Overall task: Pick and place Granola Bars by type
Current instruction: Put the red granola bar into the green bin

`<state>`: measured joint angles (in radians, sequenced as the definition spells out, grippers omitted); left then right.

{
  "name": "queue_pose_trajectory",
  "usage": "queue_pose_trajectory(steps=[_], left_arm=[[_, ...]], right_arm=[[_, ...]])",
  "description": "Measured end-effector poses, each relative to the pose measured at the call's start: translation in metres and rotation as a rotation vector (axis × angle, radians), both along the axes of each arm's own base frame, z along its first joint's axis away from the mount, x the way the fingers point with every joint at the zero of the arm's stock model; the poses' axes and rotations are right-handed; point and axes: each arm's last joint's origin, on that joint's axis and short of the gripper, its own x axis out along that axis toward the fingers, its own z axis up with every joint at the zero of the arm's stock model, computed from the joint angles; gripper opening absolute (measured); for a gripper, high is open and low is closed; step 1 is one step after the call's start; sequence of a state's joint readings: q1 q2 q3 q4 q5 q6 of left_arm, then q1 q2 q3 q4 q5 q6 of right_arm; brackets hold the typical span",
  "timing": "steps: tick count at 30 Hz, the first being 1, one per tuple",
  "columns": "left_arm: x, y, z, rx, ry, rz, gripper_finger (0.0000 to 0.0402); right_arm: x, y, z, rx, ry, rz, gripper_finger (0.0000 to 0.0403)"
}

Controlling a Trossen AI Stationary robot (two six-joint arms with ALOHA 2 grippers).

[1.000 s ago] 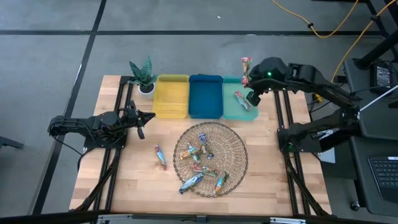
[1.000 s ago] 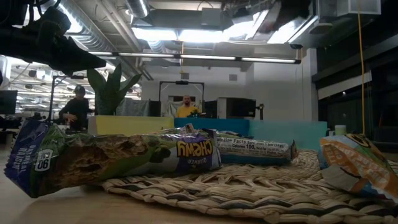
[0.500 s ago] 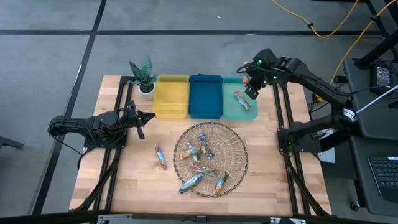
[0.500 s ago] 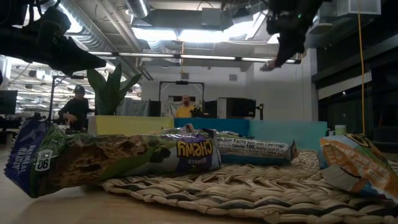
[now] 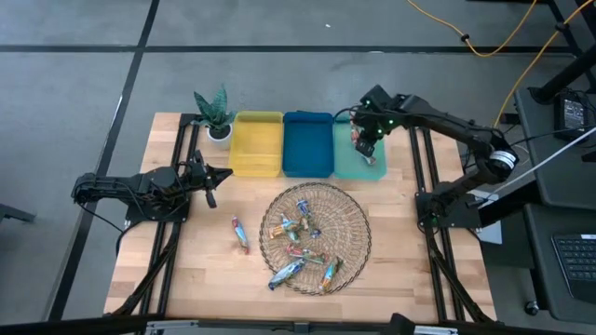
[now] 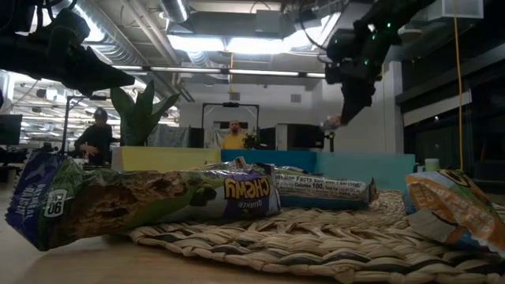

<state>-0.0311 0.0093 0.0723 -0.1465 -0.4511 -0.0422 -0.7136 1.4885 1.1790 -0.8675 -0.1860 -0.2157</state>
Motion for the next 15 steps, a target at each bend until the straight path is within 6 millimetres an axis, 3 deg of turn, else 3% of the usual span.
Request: queue_pose_trajectory(steps=[15], left_arm=[[0.0, 0.0, 0.0, 0.001, 0.0, 0.001, 0.0016]], right_arm=[[-0.008, 0.012, -0.06, 0.075, 0.007, -0.002, 0.0012]])
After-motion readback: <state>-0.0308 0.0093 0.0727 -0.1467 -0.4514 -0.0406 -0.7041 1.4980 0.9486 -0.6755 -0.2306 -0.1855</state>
